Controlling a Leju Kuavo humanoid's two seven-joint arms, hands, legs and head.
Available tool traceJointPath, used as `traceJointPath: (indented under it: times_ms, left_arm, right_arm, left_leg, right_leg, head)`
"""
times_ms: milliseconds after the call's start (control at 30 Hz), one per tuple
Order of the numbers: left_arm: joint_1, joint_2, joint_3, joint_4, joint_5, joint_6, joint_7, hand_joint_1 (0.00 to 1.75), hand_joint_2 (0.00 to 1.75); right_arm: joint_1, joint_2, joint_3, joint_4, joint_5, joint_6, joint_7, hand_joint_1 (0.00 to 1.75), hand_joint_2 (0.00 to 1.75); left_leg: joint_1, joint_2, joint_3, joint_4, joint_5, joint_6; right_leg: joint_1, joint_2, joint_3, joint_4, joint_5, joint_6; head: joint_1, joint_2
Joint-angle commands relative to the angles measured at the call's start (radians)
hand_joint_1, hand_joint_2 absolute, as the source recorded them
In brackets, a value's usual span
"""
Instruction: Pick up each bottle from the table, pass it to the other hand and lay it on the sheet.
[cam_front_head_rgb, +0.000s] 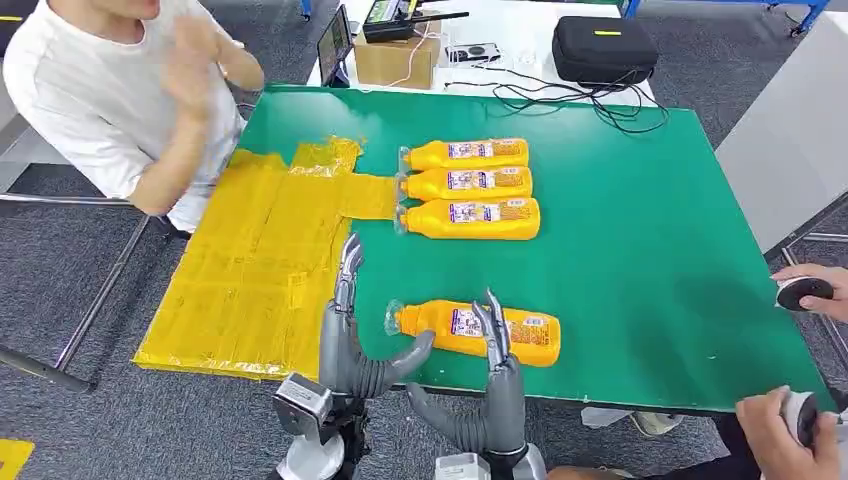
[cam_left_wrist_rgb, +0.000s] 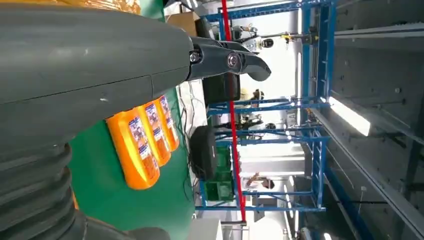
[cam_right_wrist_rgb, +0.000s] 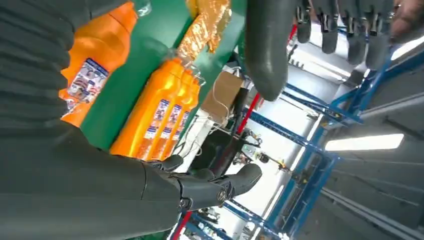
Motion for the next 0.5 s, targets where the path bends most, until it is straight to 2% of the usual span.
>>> traceJointPath:
  times_ms: [33, 67, 133, 167, 267, 300, 367, 433, 500]
  left_arm:
    - [0.056, 0.045, -0.011, -0.027, -0.015, -0.023, 0.005, 0.0, 1.75]
    - [0.063, 0.052, -0.011, -0.043, -0.013, -0.033, 0.005, 0.0, 1.75]
    - [0.064, 0.052, -0.003, -0.053, -0.01, -0.045, 0.005, 0.0, 1.75]
    - [0.061, 0.05, 0.003, -0.05, -0.015, -0.048, 0.005, 0.0, 1.75]
    - [0.062, 0.045, 0.021, -0.054, -0.036, -0.075, 0.005, 0.0, 1.75]
    - [0.066, 0.045, 0.025, -0.055, -0.038, -0.078, 0.005, 0.0, 1.75]
    - [0.078, 0.039, 0.05, -0.054, -0.042, -0.089, 0.005, 0.0, 1.75]
    - [0.083, 0.036, 0.06, -0.056, -0.053, -0.098, 0.005, 0.0, 1.75]
    - [0.083, 0.036, 0.06, -0.056, -0.053, -0.098, 0.005, 0.0, 1.75]
  right_arm:
    - [0.001, 0.014, -0.116, 0.003, 0.251, -0.003, 0.145, 0.0, 1.75]
    - [-0.023, -0.025, -0.121, 0.0, 0.288, 0.022, 0.238, 0.0, 1.75]
    - [-0.054, -0.051, -0.159, 0.024, 0.313, 0.047, 0.3, 0.0, 1.75]
    - [-0.075, -0.061, -0.177, 0.054, 0.348, 0.073, 0.336, 0.0, 1.75]
    - [-0.106, -0.068, -0.214, 0.106, 0.417, 0.076, 0.348, 0.0, 1.75]
    - [-0.107, -0.067, -0.218, 0.107, 0.432, 0.076, 0.356, 0.0, 1.75]
    - [-0.111, -0.065, -0.223, 0.115, 0.503, 0.125, 0.42, 0.0, 1.75]
    - [-0.114, -0.067, -0.227, 0.119, 0.541, 0.143, 0.457, 0.0, 1.75]
    - [-0.114, -0.067, -0.227, 0.119, 0.541, 0.143, 0.457, 0.0, 1.75]
  left_leg:
    - [0.0, 0.001, 0.005, -0.001, -0.002, -0.001]
    - [0.0, 0.001, 0.003, -0.001, -0.001, 0.0]
    - [0.001, 0.004, 0.007, -0.001, -0.003, -0.001]
    - [0.0, 0.003, 0.005, -0.001, -0.002, 0.0]
    - [0.0, 0.001, 0.004, -0.002, 0.0, 0.0]
    - [0.001, 0.002, 0.009, -0.002, -0.002, 0.0]
    - [0.0, 0.002, 0.004, -0.001, -0.001, 0.0]
    - [0.0, 0.003, 0.007, -0.002, -0.002, -0.001]
    - [0.0, 0.003, 0.007, -0.002, -0.002, -0.001]
  right_leg:
    - [0.0, 0.0, 0.005, -0.001, -0.002, -0.002]
    - [0.0, 0.001, 0.003, -0.001, -0.001, -0.001]
    - [0.001, 0.003, 0.007, -0.002, -0.002, -0.002]
    - [0.001, 0.003, 0.004, -0.002, 0.0, -0.002]
    - [0.0, 0.001, 0.004, -0.002, 0.0, -0.001]
    - [0.001, 0.001, 0.01, -0.004, -0.001, -0.002]
    - [0.0, 0.001, 0.004, -0.002, 0.0, -0.001]
    - [0.001, 0.002, 0.007, -0.002, -0.001, -0.002]
    - [0.001, 0.002, 0.007, -0.002, -0.001, -0.002]
  head:
    - [0.0, 0.0]
    - [0.0, 0.0]
    - [0.0, 0.0]
    - [0.0, 0.0]
    - [0.0, 0.0]
    - [0.0, 0.0]
    - [0.0, 0.0]
    - [0.0, 0.0]
    - [0.0, 0.0]
